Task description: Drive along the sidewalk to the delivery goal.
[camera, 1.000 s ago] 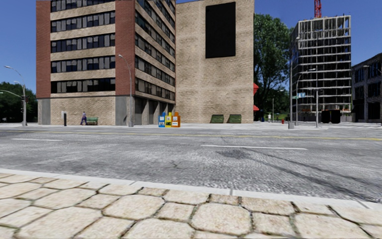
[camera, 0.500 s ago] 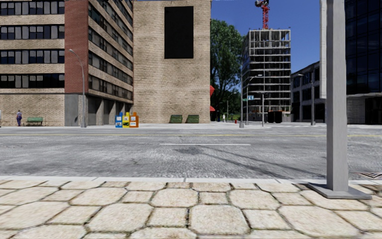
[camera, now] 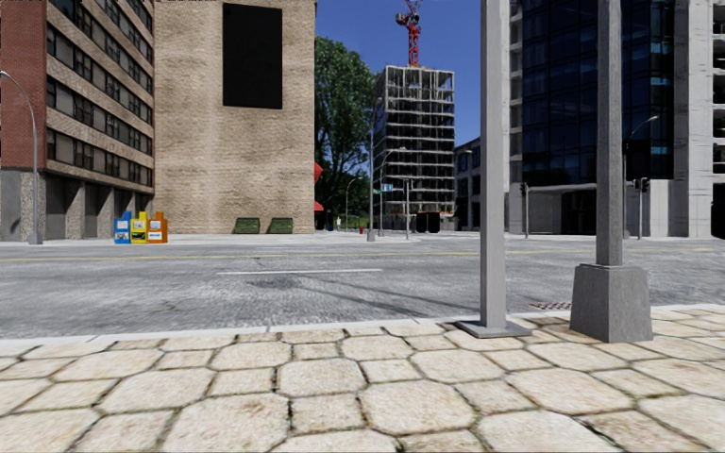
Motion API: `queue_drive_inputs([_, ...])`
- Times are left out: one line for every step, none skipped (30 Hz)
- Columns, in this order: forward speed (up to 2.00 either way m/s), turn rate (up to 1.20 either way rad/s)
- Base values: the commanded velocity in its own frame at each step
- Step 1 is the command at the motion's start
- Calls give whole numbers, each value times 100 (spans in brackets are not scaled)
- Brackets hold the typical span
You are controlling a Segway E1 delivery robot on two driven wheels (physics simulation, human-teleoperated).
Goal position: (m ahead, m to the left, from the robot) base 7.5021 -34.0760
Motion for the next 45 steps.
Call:
queue_drive_inputs([-76, -60])
queue_drive_inputs([-76, -60])
queue_drive_inputs([-75, -60])
queue_drive_inputs([-74, -60])
queue_drive_inputs([-63, -41])
queue_drive_inputs([-63, -41])
queue_drive_inputs([-48, 0])
queue_drive_inputs([0, 0])
queue_drive_inputs([0, 0])
queue_drive_inputs([0, 0])
queue_drive_inputs([0, 0])
queue_drive_inputs([0, 0])
queue_drive_inputs([0, 0])
queue_drive_inputs([0, 0])
queue_drive_inputs([0, 0])
queue_drive_inputs([0, 0])
queue_drive_inputs([0, 0])
queue_drive_inputs([0, 0])
queue_drive_inputs([0, 0])
queue_drive_inputs([0, 0])
queue_drive_inputs([0, 0])
queue_drive_inputs([166, -74])
queue_drive_inputs([189, -90])
queue_drive_inputs([189, -90])
queue_drive_inputs([193, -95])
queue_drive_inputs([194, -96])
queue_drive_inputs([195, -96])
queue_drive_inputs([195, -96])
queue_drive_inputs([195, -96])
queue_drive_inputs([195, -96])
queue_drive_inputs([195, -96])
queue_drive_inputs([195, -96])
queue_drive_inputs([195, -96])
queue_drive_inputs([195, -96])
queue_drive_inputs([195, -95])
queue_drive_inputs([195, -95])
queue_drive_inputs([195, -95])
queue_drive_inputs([195, -95])
queue_drive_inputs([195, -95])
queue_drive_inputs([195, -94])
queue_drive_inputs([195, -94])
queue_drive_inputs([195, -94])
queue_drive_inputs([195, -94])
queue_drive_inputs([195, -93])
queue_drive_inputs([195, -89])
